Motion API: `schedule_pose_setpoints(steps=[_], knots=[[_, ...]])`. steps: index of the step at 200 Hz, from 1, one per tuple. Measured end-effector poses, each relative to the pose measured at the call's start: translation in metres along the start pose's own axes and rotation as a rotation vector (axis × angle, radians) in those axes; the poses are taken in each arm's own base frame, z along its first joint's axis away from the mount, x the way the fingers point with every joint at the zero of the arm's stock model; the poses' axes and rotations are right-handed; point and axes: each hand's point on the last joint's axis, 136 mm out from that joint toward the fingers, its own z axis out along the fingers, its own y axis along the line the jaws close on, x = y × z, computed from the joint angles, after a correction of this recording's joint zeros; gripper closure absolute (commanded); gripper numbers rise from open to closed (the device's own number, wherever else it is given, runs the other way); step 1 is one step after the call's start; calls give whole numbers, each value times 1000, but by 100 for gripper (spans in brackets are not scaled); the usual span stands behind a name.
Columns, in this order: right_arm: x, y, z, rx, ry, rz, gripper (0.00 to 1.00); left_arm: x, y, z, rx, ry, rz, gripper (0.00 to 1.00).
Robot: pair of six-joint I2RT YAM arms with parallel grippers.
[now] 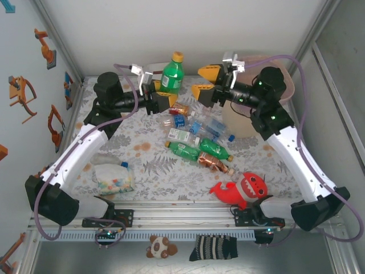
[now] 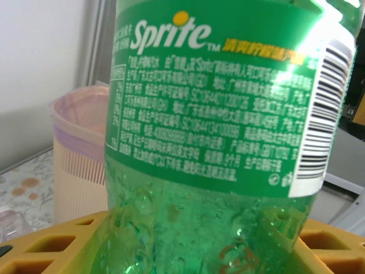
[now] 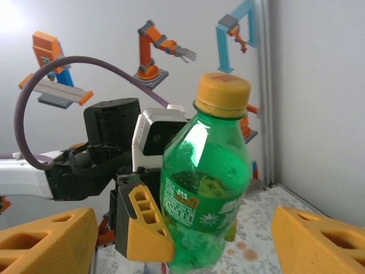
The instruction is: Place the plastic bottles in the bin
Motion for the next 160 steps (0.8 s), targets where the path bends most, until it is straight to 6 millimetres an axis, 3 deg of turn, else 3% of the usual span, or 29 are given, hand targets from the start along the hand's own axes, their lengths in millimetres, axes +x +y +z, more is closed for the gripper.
schedule_pose_setpoints(steps=[38, 101, 160], knots=[[-3, 12, 20, -52, -12, -18, 14, -8, -21, -1, 35, -21, 40, 48], [3, 7, 45, -89, -26, 36, 9, -11, -35, 0, 61, -28, 59, 48], [16, 22, 63, -184, 0, 75, 22, -13, -43, 0, 76, -31, 68, 48]])
